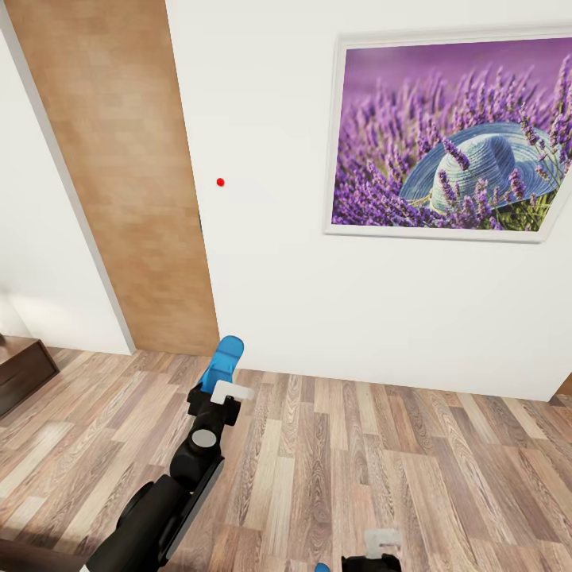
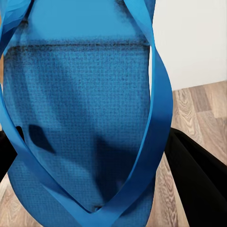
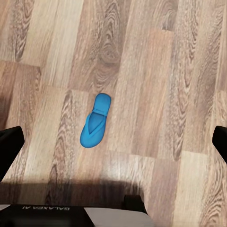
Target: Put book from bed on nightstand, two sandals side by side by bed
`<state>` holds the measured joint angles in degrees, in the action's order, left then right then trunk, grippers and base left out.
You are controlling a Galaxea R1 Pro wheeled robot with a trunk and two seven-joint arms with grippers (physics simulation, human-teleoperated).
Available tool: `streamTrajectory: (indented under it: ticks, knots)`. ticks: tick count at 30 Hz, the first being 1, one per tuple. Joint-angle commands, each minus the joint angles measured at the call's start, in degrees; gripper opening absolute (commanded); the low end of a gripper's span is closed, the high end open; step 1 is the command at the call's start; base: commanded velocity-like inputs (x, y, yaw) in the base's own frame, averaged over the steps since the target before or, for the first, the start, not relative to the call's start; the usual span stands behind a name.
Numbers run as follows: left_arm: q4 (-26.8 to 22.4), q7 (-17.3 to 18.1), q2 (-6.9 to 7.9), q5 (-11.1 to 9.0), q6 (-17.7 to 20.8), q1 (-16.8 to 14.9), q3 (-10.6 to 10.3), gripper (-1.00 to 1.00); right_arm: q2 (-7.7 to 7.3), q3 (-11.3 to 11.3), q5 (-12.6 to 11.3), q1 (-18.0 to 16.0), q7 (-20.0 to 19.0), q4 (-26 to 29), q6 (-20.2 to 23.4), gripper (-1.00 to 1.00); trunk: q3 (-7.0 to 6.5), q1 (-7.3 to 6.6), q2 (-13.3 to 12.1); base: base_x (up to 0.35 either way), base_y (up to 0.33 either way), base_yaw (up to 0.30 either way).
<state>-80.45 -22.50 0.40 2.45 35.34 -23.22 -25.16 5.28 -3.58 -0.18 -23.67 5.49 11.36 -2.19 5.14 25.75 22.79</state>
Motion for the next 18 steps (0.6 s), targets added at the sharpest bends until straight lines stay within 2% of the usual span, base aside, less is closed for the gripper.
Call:
streamTrajectory:
  ticks: [1, 6, 11, 15, 18]
  knots:
    - [-0.1, -0.2, 0.04, 0.3, 0.5, -0.1, -0.1, -1.0, -0.06, -0.3, 0.0, -0.1, 0.3, 0.0, 0.0, 1.0, 0.13, 0.03, 0.1, 0.0, 0.0, 0.0]
    - [-0.1, -0.1, 0.04, 0.2, 0.7, -0.1, -0.5, -1.0, -0.18, 0.1, -0.1, -0.1, 0.2, -0.1, 0.2, 1.0, 0.13, 0.03, 0.1, 0.0, 0.0, 0.0]
    - [0.0, 0.0, 0.0, 0.1, 0.8, -0.1, -0.7, -1.0, -0.14, 1.9, -0.1, -0.1, -0.3, -0.2, 0.3, 1.0, 0.13, 0.03, 0.1, 0.0, 0.0, 0.0]
    - [0.4, 0.0, -0.03, 0.1, 0.8, -0.1, -0.7, -1.0, -0.13, 2.6, -0.1, -0.1, -3.1, -0.2, 1.0, 1.0, 0.13, 0.03, 0.1, 0.0, 0.0, 0.0]
    - [1.2, 0.0, -0.04, 0.1, 0.8, -0.1, -0.8, -1.0, -0.14, 2.9, -0.1, -0.1, -5.6, 0.0, 3.2, 1.0, 0.13, 0.03, 0.1, 0.0, 0.0, 0.0]
